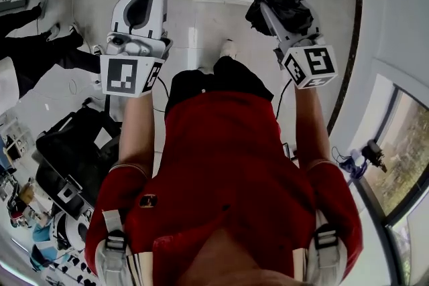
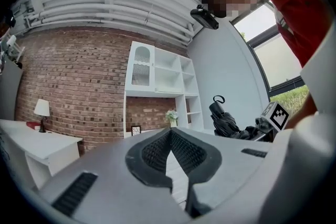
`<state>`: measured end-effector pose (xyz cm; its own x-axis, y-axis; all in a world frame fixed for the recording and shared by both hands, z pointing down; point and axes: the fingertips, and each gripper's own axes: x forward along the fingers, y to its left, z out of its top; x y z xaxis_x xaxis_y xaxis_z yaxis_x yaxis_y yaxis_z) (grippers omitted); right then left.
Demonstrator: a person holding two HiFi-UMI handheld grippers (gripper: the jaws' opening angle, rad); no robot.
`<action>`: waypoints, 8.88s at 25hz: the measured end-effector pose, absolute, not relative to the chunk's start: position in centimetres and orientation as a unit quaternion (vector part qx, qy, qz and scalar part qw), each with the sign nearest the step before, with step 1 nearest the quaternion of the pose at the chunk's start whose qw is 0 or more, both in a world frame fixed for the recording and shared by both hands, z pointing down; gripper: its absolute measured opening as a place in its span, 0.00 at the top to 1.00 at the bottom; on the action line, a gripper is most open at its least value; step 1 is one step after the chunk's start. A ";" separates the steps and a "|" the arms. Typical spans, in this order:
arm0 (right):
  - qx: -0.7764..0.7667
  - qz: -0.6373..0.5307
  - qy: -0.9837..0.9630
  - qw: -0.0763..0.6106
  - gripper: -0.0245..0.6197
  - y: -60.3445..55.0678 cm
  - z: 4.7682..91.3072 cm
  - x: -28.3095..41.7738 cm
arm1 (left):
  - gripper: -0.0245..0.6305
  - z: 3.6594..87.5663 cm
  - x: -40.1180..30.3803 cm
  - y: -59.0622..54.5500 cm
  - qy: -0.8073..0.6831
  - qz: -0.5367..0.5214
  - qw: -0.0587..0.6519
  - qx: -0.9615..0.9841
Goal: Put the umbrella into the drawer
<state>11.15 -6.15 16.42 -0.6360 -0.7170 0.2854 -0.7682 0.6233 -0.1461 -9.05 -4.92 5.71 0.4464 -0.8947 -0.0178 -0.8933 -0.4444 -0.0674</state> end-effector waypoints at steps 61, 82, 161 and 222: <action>0.165 0.057 -0.871 0.460 0.56 -23.6 79.3 4.7 | 0.95 51.1 -14.8 -24.2 0.525 0.032 0.048 -0.849; 0.233 0.253 -0.744 0.573 0.56 -26.2 90.6 6.3 | 0.95 56.8 -16.2 -22.1 0.526 0.059 0.078 -0.845; 0.346 0.019 -0.936 0.065 0.97 -19.5 28.1 -0.4 | 0.95 27.9 -11.2 -17.5 0.456 -0.040 -0.022 -0.889; 0.400 0.007 -0.916 -0.015 0.97 -5.5 3.5 5.3 | 0.95 1.6 -7.0 -5.6 0.432 0.010 0.039 -0.901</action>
<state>5.31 -5.46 3.54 -0.6788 -0.7340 -0.0226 -0.7335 0.6792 -0.0252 -6.98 -5.61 1.62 0.6270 -0.7772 -0.0525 -0.7789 -0.6242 -0.0613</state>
